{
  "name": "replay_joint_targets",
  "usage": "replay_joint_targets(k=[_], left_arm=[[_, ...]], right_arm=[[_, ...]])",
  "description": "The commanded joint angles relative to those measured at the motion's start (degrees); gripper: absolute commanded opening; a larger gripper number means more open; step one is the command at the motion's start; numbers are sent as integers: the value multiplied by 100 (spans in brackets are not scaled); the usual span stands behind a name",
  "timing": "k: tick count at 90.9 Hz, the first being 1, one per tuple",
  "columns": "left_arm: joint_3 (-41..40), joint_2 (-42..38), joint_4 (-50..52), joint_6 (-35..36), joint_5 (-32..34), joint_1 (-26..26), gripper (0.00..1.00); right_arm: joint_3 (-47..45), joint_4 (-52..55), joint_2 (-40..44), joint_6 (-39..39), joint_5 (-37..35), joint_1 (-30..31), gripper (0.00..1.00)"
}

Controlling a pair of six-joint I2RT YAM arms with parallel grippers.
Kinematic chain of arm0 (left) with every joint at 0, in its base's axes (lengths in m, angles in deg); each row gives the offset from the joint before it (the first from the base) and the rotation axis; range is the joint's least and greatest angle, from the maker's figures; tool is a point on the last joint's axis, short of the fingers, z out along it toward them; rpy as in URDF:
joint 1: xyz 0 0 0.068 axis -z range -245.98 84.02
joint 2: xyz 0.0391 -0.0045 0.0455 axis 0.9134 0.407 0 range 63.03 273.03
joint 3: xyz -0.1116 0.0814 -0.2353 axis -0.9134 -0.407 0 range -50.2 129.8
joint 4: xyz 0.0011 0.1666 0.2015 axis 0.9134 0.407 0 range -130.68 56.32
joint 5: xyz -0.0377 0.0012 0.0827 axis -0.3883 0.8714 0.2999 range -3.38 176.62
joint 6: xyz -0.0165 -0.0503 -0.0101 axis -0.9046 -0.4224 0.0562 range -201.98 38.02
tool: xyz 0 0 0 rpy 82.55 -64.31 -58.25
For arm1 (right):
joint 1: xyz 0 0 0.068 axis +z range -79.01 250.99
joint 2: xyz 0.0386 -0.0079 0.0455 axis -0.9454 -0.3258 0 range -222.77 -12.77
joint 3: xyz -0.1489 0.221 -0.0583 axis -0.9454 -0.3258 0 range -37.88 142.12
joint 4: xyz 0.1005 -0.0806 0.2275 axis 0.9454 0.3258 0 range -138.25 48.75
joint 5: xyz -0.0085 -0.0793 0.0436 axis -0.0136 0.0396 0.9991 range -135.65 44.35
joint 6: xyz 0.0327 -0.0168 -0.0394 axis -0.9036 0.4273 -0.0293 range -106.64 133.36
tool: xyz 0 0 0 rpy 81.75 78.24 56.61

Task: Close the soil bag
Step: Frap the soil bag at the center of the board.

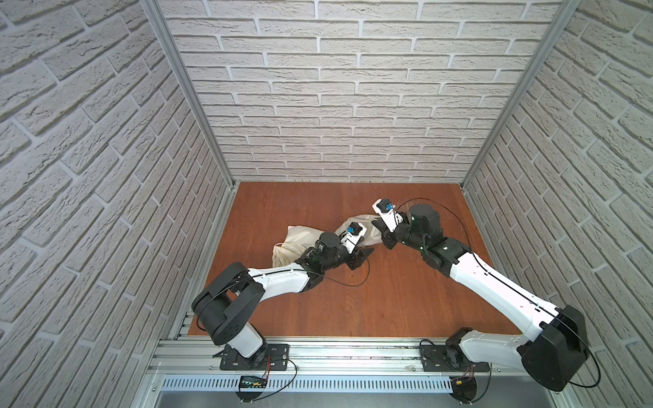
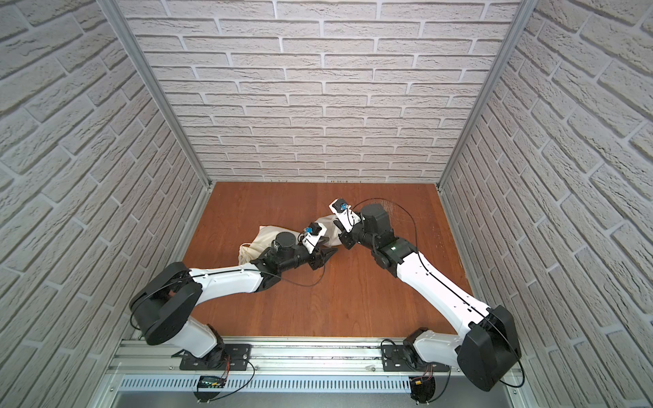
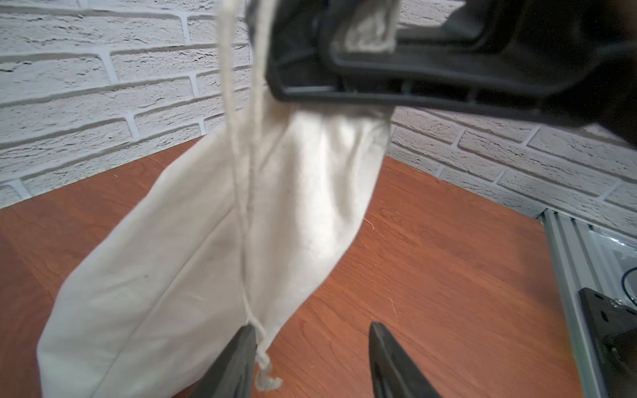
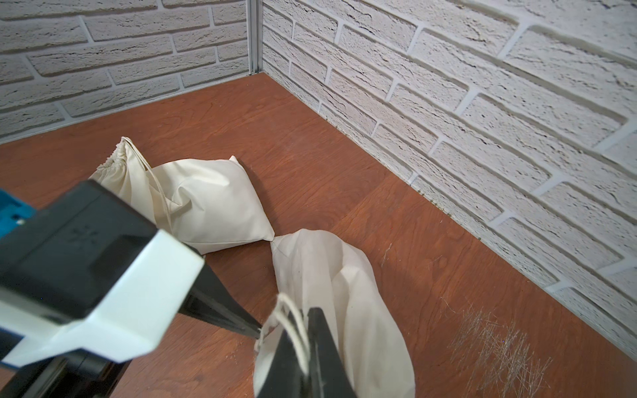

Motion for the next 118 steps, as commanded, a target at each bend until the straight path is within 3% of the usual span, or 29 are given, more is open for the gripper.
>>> replay_joint_targets(k=[1,27,46,70,86,118], left_arm=[[7,39,-256,-27,-51,-59,55],[94,205,-248,-112,198,-166,53],[211,326,-261,-248,-215,-278,52],[352,322,-215,-207,-830,-178,39],[324,217,-208,-202,-867,-133,27],[322,85,-322,-251,-996,-80,22]], right_arm=[[-15,-240,189,66,-35,54,3],[-4,-230,188,74,-43,54,3],[-11,-234,204,83,-59,54,3],[-2,-251,183,79,-57,58,3],[-1,-247,179,77,-60,54,3],[-31,-265,213,82,-35,41,3]])
